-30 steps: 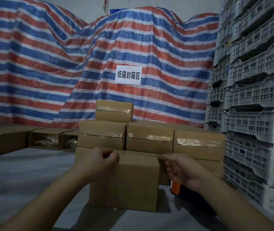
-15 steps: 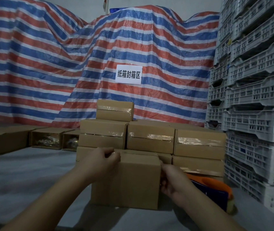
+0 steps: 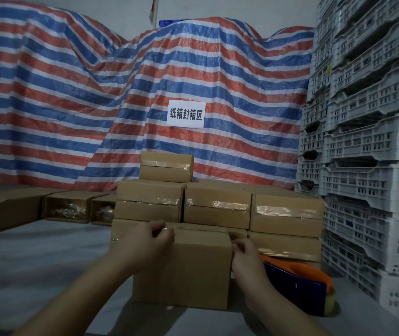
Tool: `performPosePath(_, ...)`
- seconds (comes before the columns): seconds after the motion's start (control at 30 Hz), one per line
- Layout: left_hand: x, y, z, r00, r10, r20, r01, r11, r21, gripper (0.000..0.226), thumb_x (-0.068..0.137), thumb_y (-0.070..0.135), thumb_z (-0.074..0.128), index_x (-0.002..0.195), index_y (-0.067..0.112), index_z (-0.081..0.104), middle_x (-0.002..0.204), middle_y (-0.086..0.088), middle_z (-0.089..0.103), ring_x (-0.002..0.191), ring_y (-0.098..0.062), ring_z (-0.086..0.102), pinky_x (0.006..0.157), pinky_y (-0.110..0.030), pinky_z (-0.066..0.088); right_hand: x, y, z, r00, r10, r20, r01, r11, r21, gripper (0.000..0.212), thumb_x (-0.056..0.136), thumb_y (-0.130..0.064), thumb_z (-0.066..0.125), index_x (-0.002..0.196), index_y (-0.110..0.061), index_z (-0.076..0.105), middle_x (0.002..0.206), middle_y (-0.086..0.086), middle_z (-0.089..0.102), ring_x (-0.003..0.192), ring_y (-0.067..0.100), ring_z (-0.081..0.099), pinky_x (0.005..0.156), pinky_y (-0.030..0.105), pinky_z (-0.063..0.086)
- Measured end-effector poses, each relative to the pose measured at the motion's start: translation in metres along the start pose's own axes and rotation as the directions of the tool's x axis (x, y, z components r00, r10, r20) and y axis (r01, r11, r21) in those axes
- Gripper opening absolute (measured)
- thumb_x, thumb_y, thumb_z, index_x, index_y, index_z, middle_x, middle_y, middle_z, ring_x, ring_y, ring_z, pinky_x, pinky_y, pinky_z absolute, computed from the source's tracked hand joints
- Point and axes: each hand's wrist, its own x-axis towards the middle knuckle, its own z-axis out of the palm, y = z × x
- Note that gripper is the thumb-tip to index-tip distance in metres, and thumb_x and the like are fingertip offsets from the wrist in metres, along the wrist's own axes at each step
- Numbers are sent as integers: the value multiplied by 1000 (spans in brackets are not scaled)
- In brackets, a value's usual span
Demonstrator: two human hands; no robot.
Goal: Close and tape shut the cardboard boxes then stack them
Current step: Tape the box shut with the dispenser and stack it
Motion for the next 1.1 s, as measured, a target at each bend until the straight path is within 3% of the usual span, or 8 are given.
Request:
performPosePath(0.17,-2,3,2,1000,11,-29,-11,1000,0,46,99,49,44,139,29,51,97,14,57,78,7,49,67,-19,44,-20,2,7,1000,-11,21,11,1000,-29,46,100,-65,19,114,-33,49,103,-7,53,102,14,48,98,37,39)
performPosePath(0.37,-5,3,-4,999,-43,-2,43,999,-25,77,91,65,45,154,28,23,148,-4,46,130,-19,48,98,-34,41,-28,0,8,985,18,172,-5,997,-79,83,86,-76,18,143,-26,50,108,-6,51,103,13,48,95,31,40)
performPosePath(0.47,-14,0,-9,994,-106,-18,100,970,-221,100,74,75,54,155,29,17,154,-4,37,133,-22,44,99,-37,41,-23,2,0,968,-14,252,25,999,-40,91,72,-82,29,147,-33,43,134,-2,54,121,18,52,104,39,45)
performPosePath(0.53,-23,-7,-13,989,-142,29,143,930,-340,107,64,75,59,153,29,22,148,-1,42,120,-14,51,93,-31,45,-24,2,-3,953,-49,300,56,998,-14,90,66,-80,43,147,-41,36,134,-8,53,119,13,52,92,31,49)
performPosePath(0.67,-39,-24,-5,978,-98,182,179,840,-513,63,76,50,71,131,31,47,106,17,60,84,7,58,56,-8,48,-23,7,-1,919,-101,381,107,994,6,72,76,-53,74,133,-49,30,114,-23,54,98,-5,50,81,22,44)
performPosePath(0.77,-44,-26,6,990,-101,98,139,803,-580,32,84,37,70,111,38,52,102,16,63,86,6,59,60,-11,48,-22,12,-2,914,-149,377,133,989,70,68,81,-37,78,134,-45,36,116,-21,58,102,-5,52,85,22,45)
performPosePath(1.0,-35,27,-21,983,-99,-153,-15,793,-610,41,61,70,60,93,44,58,90,19,64,83,2,61,61,-19,44,-31,-23,-20,944,-249,217,195,951,241,86,47,-60,76,127,-43,48,114,-13,65,101,7,64,66,15,52)
performPosePath(1.1,-18,61,-39,964,-108,-244,-69,782,-619,40,67,74,58,89,41,59,89,17,64,82,-3,61,58,-23,43,-26,-61,-36,924,-350,156,308,921,240,93,51,-69,70,138,-48,44,115,-14,63,98,8,64,58,13,53)
